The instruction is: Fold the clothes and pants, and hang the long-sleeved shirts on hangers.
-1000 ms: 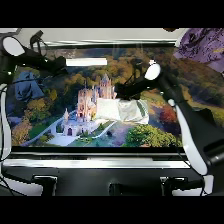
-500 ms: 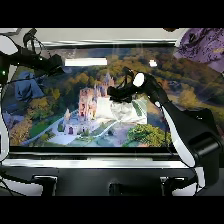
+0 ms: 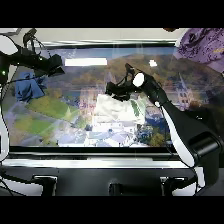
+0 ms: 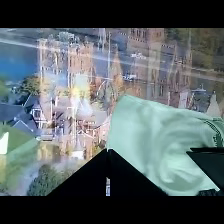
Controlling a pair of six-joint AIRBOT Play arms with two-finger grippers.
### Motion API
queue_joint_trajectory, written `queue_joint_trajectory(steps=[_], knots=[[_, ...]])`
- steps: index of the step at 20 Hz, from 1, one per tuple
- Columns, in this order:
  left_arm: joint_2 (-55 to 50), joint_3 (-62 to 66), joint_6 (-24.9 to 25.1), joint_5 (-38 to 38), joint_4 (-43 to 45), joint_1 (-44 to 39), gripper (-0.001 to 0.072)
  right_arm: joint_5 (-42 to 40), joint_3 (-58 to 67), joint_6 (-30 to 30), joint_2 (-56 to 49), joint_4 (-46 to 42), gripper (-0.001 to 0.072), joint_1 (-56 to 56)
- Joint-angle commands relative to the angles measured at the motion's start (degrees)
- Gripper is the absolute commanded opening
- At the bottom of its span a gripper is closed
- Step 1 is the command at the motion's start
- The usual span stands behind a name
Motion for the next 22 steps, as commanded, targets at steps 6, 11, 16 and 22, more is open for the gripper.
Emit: queue_joint_trajectory(steps=[6, 11, 16, 22], knots=[[0.0, -0.8, 0.2, -0.2, 0.0, 0.0, 0.0022, 3.7, 7.8, -10.2, 2.2, 9.9, 0.0494, -1.9], [0.0, -0.8, 0.2, -0.2, 0.0, 0.0, 0.0022, 18.1, 8.5, -11.4, 6.4, 2.3, 0.0553, -17.7], [0.0, -0.8, 0.2, -0.2, 0.0, 0.0, 0.0022, 24.4, -5.3, -20.5, 6.3, 7.0, 0.0552, -33.8], [0.0, -0.8, 0.2, -0.2, 0.0, 0.0, 0.0022, 14.9, -27.5, -29.4, 5.2, 16.7, 0.0551, -35.9]])
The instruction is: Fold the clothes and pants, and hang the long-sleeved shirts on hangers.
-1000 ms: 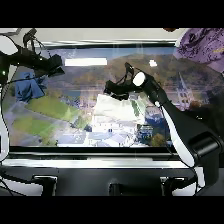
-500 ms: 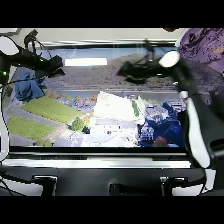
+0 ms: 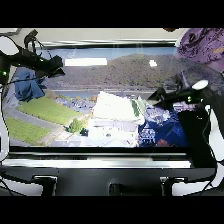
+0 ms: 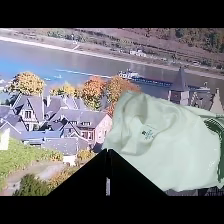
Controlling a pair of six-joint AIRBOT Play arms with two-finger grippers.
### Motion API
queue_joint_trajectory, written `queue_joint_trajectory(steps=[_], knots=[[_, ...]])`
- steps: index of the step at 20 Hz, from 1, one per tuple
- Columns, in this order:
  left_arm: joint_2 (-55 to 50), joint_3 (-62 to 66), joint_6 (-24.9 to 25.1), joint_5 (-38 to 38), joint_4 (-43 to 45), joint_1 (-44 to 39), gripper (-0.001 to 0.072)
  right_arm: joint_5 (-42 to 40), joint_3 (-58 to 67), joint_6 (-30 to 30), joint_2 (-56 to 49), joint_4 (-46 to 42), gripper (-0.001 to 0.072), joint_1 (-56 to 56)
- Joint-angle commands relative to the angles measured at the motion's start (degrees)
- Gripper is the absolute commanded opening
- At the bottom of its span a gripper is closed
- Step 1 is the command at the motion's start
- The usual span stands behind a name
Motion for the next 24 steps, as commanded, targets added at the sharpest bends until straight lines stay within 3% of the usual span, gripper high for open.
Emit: queue_joint_trajectory(steps=[1, 12, 14, 17, 19, 24], knots=[[0.0, 0.0, 0.0, 0.0, 0.0, 0.0, 0.0022, -3.9, -9.2, -6.2, -1.6, 5.2, 0.0551, -1.0], [-0.3, 0.0, 0.0, 0.5, 0.0, 0.0, 0.0022, -5.5, -9.7, -12.1, -8.2, 12.8, 0.0510, 1.9], [-0.3, 0.0, 0.0, 0.5, 0.0, 0.0, 0.0022, -6.7, -9.7, -12.6, -8.5, 12.9, 0.0392, 4.6], [-0.3, 0.0, 0.0, 0.5, 0.0, 0.0, 0.0022, -7.5, -9.6, -14.3, -8.1, 15.9, 0.0032, 6.5], [-0.3, 0.0, 0.0, 0.5, 0.0, 0.0, 0.0022, -7.5, -8.7, -14.1, -6.7, 18.2, 0.0034, 5.7], [-0.3, 0.0, 0.0, 0.5, 0.0, 0.0, 0.0022, -6.1, 1.5, -5.5, -3.3, 17.2, 0.0033, 0.0]])
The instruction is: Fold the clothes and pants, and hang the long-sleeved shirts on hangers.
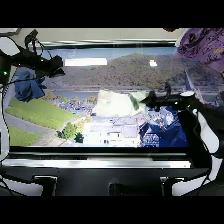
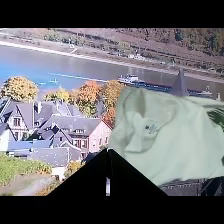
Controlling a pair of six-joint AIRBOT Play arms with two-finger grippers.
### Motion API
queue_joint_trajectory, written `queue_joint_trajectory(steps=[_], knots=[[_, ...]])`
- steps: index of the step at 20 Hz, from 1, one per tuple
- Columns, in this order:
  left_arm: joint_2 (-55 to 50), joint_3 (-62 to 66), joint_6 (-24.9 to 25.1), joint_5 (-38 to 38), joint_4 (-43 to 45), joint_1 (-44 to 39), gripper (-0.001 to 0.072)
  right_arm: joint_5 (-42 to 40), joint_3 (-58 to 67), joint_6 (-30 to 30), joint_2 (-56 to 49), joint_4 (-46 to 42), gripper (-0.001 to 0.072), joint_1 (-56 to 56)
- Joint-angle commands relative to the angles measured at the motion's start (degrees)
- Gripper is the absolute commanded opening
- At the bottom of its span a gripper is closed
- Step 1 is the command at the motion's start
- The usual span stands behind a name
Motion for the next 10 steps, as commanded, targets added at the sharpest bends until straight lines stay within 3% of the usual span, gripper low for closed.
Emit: queue_joint_trajectory(steps=[1, 10], knots=[[0.0, 0.0, 0.0, 0.0, 0.0, 0.0, 0.0022, 0.2, 7.3, 6.1, 2.4, -0.5, 0.0033, -3.9], [0.0, 0.0, 0.0, -0.2, -0.4, 0.0, 0.0022, -1.6, 18.5, 24.3, 9.6, -11.7, 0.0033, -16.7]])
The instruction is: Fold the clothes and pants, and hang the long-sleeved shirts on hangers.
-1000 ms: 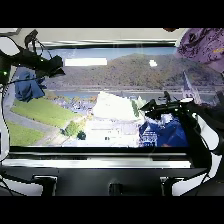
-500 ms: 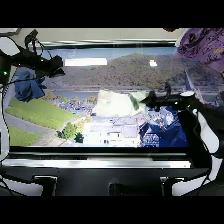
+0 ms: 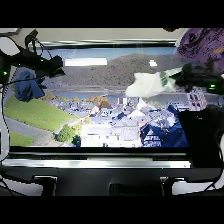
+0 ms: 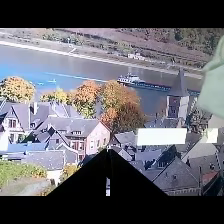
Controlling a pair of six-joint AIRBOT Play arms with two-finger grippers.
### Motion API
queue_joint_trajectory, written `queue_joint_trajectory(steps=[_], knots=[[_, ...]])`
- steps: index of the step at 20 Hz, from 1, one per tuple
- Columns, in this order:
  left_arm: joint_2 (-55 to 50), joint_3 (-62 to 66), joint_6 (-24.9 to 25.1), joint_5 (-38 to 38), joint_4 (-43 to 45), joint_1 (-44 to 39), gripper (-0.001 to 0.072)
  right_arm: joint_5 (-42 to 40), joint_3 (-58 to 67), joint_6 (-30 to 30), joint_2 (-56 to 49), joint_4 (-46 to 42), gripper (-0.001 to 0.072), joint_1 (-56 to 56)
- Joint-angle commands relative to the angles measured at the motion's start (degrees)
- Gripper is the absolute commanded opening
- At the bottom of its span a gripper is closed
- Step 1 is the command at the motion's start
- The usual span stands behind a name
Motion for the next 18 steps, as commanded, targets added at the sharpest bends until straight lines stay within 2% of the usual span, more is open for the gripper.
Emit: queue_joint_trajectory(steps=[1, 4, 11, 14, 18], knots=[[0.0, 0.0, 0.0, -0.2, -0.4, 0.0, 0.0022, -1.2, 2.9, 8.5, 3.0, -4.8, 0.0033, -5.0], [0.0, 0.0, 0.0, -1.2, -0.8, 0.0, 0.0022, -1.8, 4.1, 12.3, 5.2, -7.8, 0.0033, -8.6], [0.4, 0.0, 0.0, -3.1, -0.8, 0.0, 0.0022, -1.6, 4.2, 25.0, 11.6, -22.3, 0.0033, -15.6], [0.8, 0.0, 0.0, -3.1, -0.9, 0.0, 0.0022, 0.6, 4.2, 26.7, 13.8, -24.6, 0.0033, -17.4], [1.2, 0.0, 0.0, -3.1, -2.1, 0.0, 0.0022, 10.2, 4.2, 27.0, 14.7, -29.3, 0.0033, -18.3]])
